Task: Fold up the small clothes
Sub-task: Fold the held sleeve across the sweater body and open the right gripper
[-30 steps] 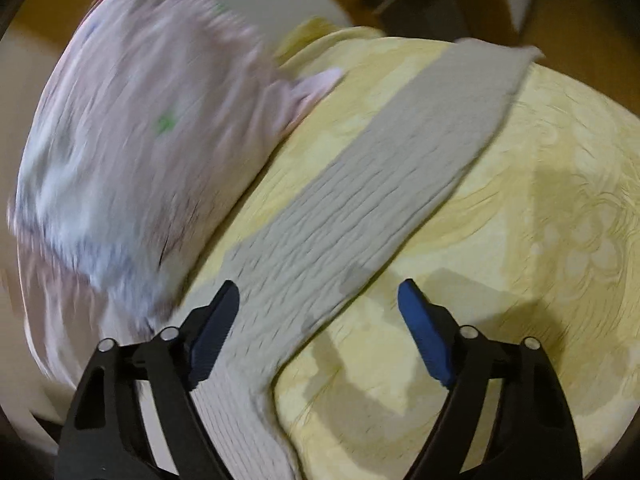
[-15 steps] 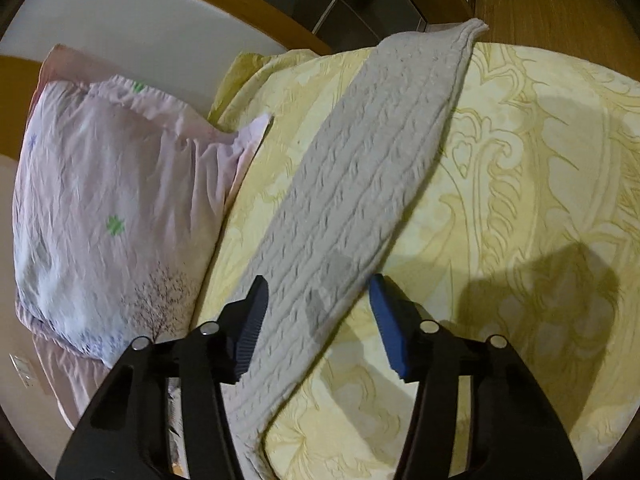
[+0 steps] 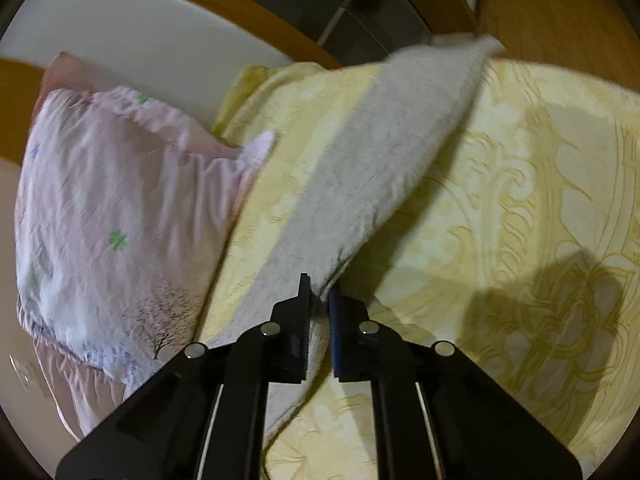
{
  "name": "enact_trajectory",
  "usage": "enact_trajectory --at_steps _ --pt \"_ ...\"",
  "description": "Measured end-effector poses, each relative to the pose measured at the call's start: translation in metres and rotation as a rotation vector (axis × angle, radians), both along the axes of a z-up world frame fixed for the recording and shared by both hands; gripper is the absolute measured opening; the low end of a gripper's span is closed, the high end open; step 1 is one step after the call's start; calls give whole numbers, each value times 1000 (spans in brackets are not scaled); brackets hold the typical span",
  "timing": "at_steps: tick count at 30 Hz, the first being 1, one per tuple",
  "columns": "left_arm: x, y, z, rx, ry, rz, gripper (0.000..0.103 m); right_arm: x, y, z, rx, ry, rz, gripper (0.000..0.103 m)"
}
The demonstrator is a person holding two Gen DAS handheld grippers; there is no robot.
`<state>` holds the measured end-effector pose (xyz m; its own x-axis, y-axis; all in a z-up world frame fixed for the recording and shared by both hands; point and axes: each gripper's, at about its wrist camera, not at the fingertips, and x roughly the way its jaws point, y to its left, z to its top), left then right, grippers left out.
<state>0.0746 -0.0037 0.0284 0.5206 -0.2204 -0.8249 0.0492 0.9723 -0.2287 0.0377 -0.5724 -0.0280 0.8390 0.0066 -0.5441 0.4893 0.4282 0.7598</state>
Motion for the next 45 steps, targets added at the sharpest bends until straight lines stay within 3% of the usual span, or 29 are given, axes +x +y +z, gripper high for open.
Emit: enact_trajectory --at_steps 7,12,16,21,24,26,28,31,34,36,38,41,45 --pt "5 2 4 -10 -11 3 102 13 52 56 -105 -136 156 8" --pt "9 4 7 -21 -20 9 102 31 133 81 -149 -207 361 8" --pt "12 8 10 -42 -33 12 102 46 203 68 -127 -193 524 8" --pt "13 12 13 -84 -42 17 102 64 277 15 -127 -19 681 10" --pt "13 14 17 -88 -57 3 102 60 281 0 -92 29 685 18" --pt "12 18 19 -93 -60 -2 102 53 274 3 -83 11 656 40" --pt "13 23 18 -106 -51 2 102 43 263 12 -97 -13 594 51" --pt "15 32 15 -139 -21 18 102 46 241 17 -76 9 499 51" --pt "18 39 12 -176 5 26 102 47 218 16 -67 33 397 48" --pt "19 44 12 -197 12 29 102 50 208 15 -59 42 351 40" --pt "20 49 13 -218 17 29 101 51 199 17 -70 56 307 27" --pt "21 57 14 -245 26 28 94 54 201 28 -140 60 277 11" --pt "23 72 13 -309 36 41 87 57 236 64 -305 -9 351 9"
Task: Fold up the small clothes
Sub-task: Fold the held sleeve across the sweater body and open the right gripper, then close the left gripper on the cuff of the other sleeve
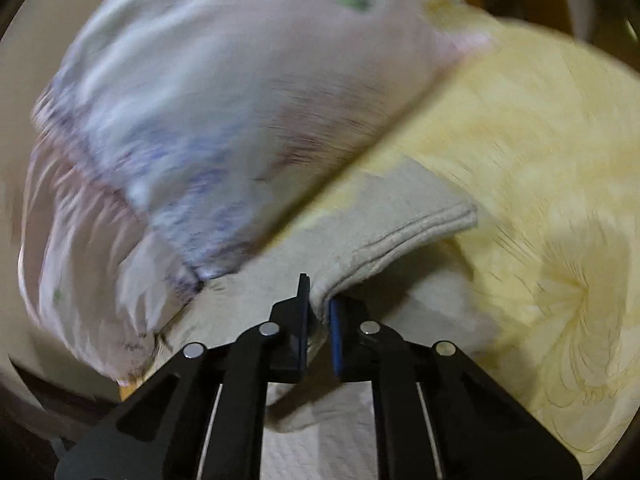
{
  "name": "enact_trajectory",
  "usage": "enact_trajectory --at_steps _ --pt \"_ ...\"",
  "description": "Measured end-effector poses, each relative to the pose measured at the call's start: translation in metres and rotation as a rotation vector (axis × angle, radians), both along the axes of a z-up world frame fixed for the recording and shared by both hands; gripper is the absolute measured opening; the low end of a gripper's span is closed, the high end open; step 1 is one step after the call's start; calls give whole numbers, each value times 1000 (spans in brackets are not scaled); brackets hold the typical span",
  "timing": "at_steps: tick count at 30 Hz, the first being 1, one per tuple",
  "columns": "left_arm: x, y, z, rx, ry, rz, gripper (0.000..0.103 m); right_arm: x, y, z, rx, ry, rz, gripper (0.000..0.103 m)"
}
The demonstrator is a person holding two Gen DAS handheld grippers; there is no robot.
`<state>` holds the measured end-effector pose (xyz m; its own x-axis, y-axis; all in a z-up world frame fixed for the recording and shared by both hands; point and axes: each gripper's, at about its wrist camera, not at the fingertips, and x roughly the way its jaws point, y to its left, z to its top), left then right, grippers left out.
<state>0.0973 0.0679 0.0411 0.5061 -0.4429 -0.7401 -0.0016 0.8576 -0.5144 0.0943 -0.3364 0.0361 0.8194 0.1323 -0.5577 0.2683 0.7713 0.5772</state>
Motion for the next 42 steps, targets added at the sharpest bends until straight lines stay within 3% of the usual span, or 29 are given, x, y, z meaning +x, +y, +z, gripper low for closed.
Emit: enact_trajectory --at_steps 4,7,9,11,12,14,16,23,29,31,33,39,42 --pt "3 13 0 -46 0 22 87 12 74 26 -137 -71 223 8" --pt "5 20 0 -92 2 35 86 22 136 17 -227 -39 414 9" --pt "9 23 -1 -119 8 40 83 31 174 -6 -246 41 555 17" --pt "14 23 -6 -147 24 33 80 32 196 -27 -266 120 652 36" --pt "15 23 -8 -152 32 31 79 30 203 -37 -258 161 692 40" --pt "20 21 -14 -168 56 23 77 20 201 -37 -232 139 698 56" --pt "26 18 -21 -188 82 13 73 15 190 -32 -199 129 681 63" --pt "48 -5 -35 -170 127 -51 55 -12 88 -33 12 142 413 64" --pt "71 -17 -43 -155 154 -81 41 -43 35 -41 97 132 242 64" --pt "78 -21 -44 -135 160 -88 27 -51 24 -43 125 127 206 64" --pt "84 -22 -48 -134 175 -97 5 -55 12 -52 169 127 163 64" --pt "91 -25 -41 -129 155 -135 5 -49 -22 -61 292 80 41 63" --pt "92 -21 -37 -115 142 -141 5 -46 -41 -65 344 67 -48 59"
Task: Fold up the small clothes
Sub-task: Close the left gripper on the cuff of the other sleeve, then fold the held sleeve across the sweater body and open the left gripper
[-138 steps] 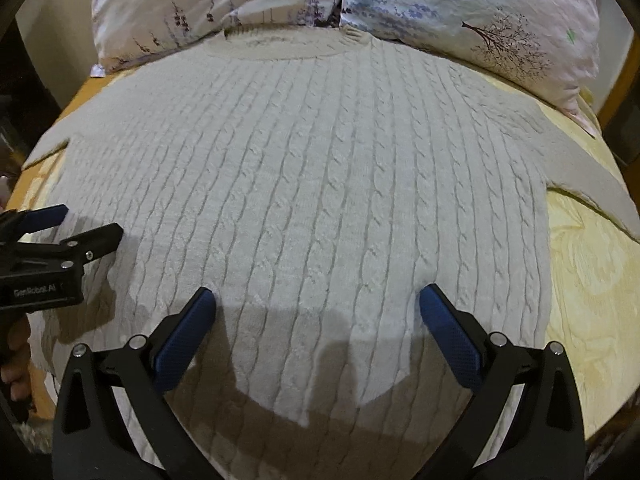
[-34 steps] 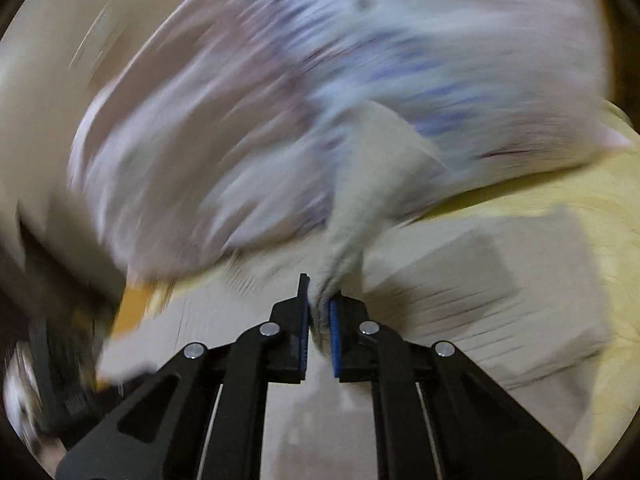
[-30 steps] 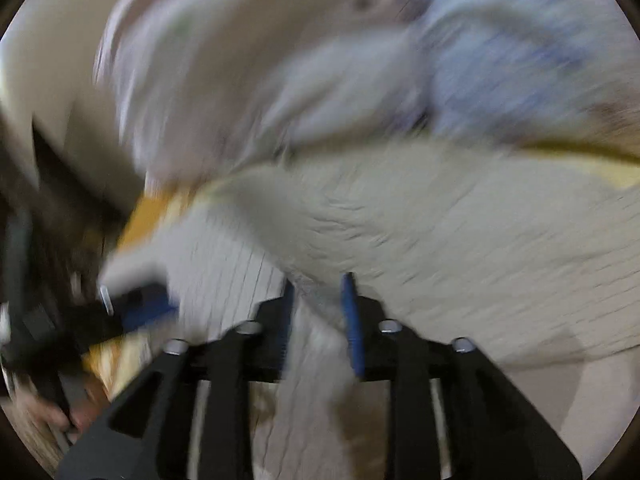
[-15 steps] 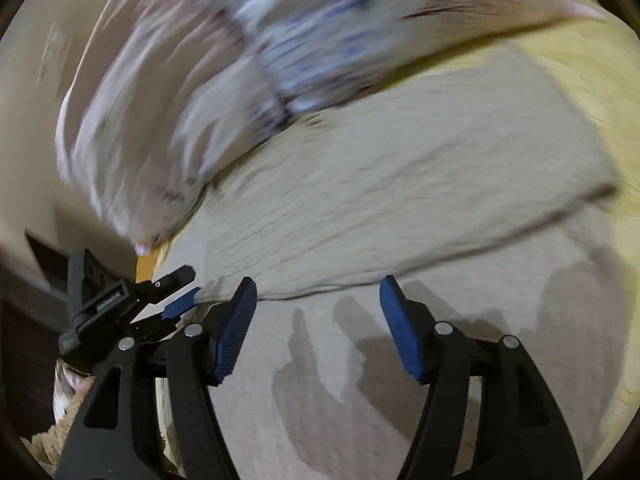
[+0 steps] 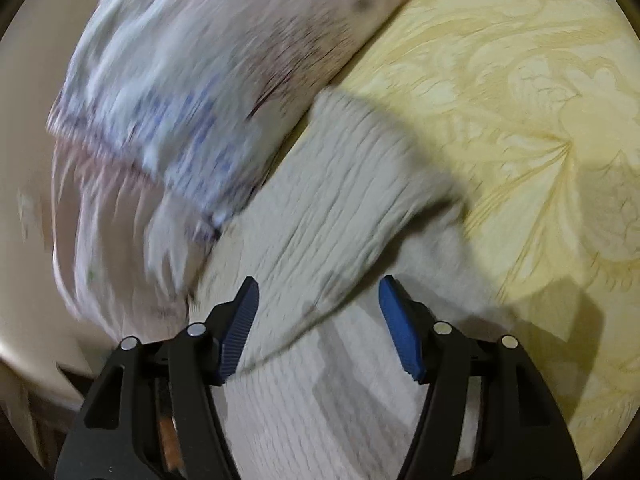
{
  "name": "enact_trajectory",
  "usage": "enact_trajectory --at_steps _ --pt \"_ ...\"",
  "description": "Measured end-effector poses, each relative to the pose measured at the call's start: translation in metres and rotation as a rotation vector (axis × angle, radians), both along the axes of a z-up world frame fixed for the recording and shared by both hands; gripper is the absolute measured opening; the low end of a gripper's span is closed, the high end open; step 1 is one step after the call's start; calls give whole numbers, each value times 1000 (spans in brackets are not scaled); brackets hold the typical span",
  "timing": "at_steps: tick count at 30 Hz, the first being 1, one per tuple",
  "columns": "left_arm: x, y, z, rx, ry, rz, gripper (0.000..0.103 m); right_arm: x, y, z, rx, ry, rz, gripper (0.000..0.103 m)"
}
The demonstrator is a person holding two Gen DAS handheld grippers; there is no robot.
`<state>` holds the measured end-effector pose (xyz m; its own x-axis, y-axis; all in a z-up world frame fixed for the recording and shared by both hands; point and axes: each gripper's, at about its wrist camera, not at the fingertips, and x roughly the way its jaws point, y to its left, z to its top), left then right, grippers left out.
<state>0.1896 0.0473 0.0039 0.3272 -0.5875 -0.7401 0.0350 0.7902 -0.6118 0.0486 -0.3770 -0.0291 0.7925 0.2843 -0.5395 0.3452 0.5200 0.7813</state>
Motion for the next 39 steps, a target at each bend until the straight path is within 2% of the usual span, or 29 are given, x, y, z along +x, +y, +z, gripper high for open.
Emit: enact_trajectory --at_steps 3,5,7,10,16,18,20,23,25,27,29,34,36,39 --pt "1 6 5 24 -24 7 5 5 -12 -4 47 3 -68 44" --pt "1 16 11 23 -42 27 5 8 -12 -1 31 0 -60 9" --pt "1 26 19 29 -71 37 5 7 -5 5 -8 -15 -34 8" --pt "0 35 18 91 -78 33 5 10 14 12 -105 -4 17 8" --pt "-6 33 -4 158 -23 27 5 18 33 4 -291 139 33 8" --pt "-5 32 -4 163 -31 37 5 19 41 10 -359 154 43 16" --pt "-5 31 -4 159 -28 39 5 18 51 18 -440 175 36 37" --pt "-10 41 2 115 -26 58 9 5 65 35 -581 174 -37 45" --pt "-19 58 10 76 -38 90 16 0 78 49 -682 141 -76 51" --pt "-30 80 18 37 -59 142 37 4 90 56 -730 97 -48 53" --pt "-44 110 27 22 -87 224 54 22 110 56 -734 56 85 61" --pt "-84 195 31 -9 -78 459 55 59 141 36 -702 92 266 62" --pt "-100 225 29 -10 -64 553 55 65 149 27 -706 125 310 63" --pt "-128 268 18 -24 -24 701 55 69 159 20 -731 147 338 70"
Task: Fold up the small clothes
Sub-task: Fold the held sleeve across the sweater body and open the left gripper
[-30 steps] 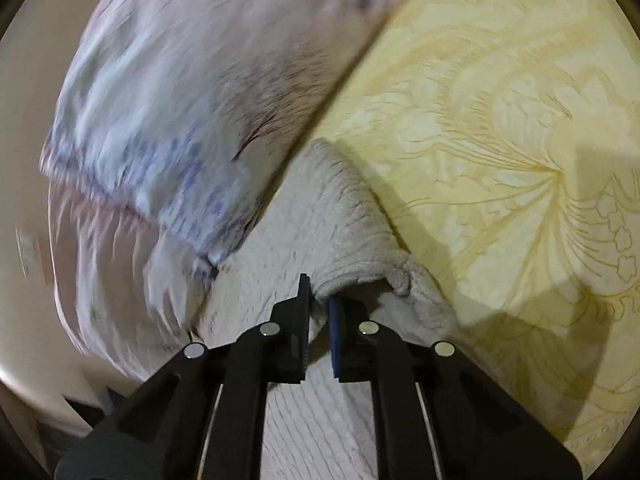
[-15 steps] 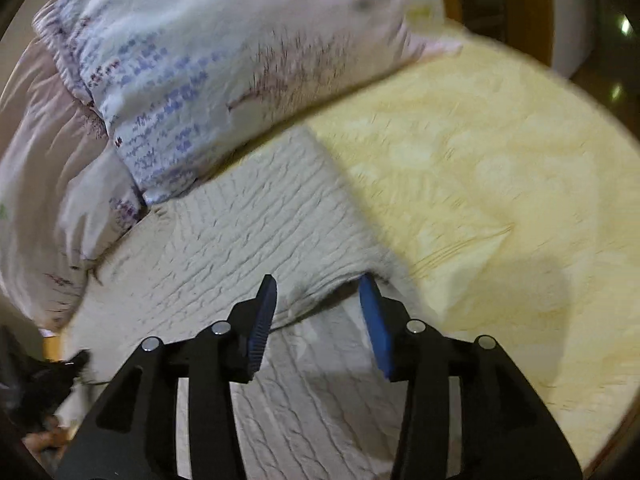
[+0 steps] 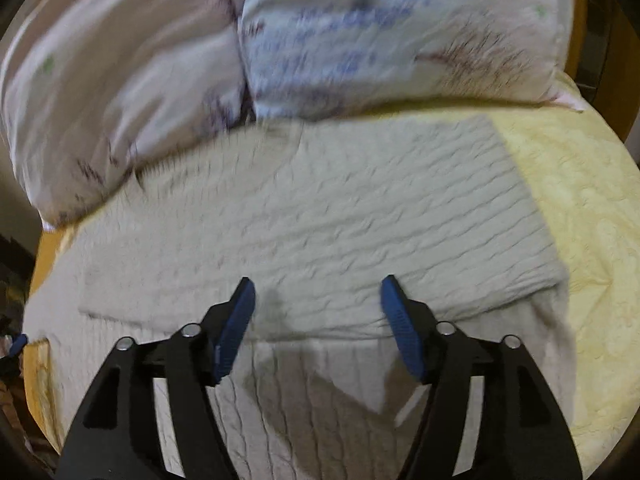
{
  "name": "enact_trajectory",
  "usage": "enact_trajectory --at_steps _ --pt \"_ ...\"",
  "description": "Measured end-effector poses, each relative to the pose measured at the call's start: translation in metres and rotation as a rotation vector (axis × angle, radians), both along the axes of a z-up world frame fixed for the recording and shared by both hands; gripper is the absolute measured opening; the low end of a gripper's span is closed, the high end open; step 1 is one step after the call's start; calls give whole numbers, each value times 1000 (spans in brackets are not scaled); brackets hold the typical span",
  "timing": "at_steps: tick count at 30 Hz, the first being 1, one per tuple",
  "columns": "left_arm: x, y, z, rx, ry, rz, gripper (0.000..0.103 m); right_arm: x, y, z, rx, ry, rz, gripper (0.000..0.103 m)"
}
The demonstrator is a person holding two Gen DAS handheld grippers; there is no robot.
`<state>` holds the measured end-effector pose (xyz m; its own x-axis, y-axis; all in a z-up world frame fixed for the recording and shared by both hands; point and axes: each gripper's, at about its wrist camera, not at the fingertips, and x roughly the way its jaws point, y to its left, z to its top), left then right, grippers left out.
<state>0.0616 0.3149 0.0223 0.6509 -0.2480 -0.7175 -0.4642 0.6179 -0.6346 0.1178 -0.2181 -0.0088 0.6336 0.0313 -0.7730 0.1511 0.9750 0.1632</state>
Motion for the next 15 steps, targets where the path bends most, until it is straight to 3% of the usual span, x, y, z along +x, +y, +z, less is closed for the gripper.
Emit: enact_trajectory --at_steps 2,7,15 --pt "-11 18 -8 -35 13 69 55 1 1 0 5 8 5 76" --pt "-19 51 -31 -168 21 200 54 1 3 1 19 17 2 79" --pt "-4 75 -50 -281 -11 301 39 -11 6 3 29 16 5 80"
